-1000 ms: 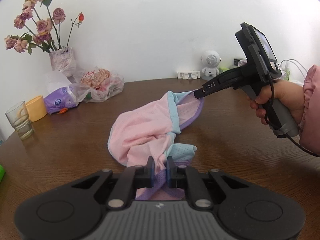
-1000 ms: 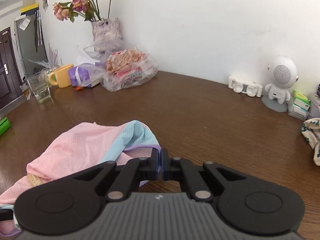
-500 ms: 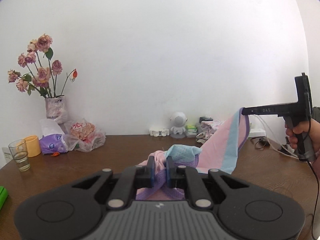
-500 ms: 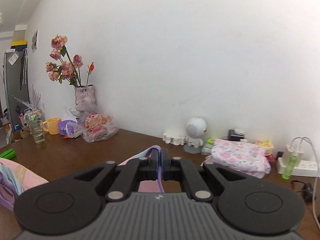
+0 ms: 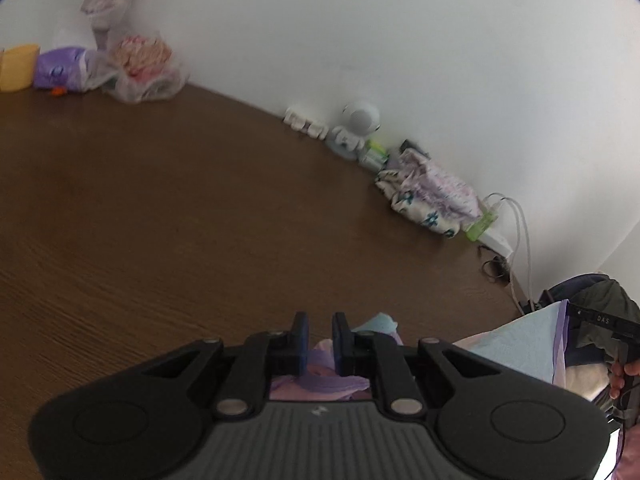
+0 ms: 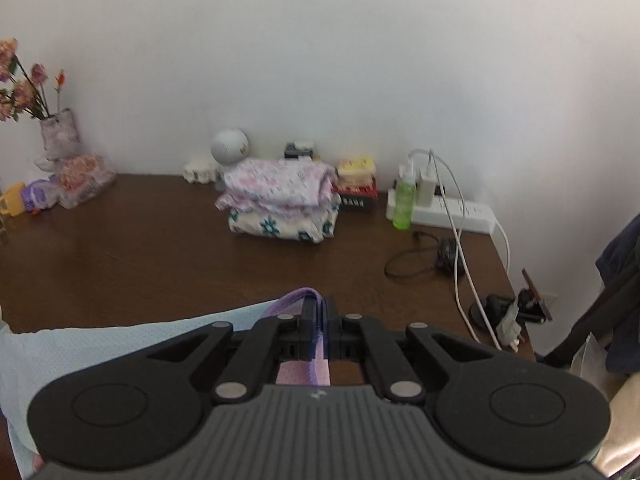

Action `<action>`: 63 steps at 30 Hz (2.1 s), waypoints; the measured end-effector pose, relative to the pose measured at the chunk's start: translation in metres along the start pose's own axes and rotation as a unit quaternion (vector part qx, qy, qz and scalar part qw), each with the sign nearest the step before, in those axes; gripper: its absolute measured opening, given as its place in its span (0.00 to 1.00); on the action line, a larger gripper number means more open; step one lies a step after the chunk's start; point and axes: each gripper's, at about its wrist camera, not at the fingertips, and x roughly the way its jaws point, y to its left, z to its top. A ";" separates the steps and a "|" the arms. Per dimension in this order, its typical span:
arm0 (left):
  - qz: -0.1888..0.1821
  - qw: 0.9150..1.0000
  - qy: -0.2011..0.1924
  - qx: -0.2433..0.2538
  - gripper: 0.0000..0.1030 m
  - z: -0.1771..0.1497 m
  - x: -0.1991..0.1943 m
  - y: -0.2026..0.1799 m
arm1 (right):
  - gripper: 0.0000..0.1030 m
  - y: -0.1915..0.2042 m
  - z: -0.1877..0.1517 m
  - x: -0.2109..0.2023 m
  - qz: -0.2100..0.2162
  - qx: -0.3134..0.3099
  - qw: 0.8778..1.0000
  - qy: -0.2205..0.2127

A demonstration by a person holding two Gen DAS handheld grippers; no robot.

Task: Fold clothes

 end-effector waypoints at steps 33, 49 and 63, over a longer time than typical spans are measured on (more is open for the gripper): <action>-0.035 0.876 0.051 0.478 0.47 -0.093 0.082 -0.147 | 0.48 0.093 -0.101 0.017 0.187 -0.256 0.946 0.070; 0.019 0.887 -0.011 0.461 0.02 0.009 0.131 -0.168 | 0.01 0.088 -0.019 0.071 0.143 -0.186 0.972 0.027; 0.033 0.939 -0.022 0.341 0.80 0.035 0.087 -0.101 | 0.47 0.098 -0.033 0.052 0.173 -0.110 0.979 0.011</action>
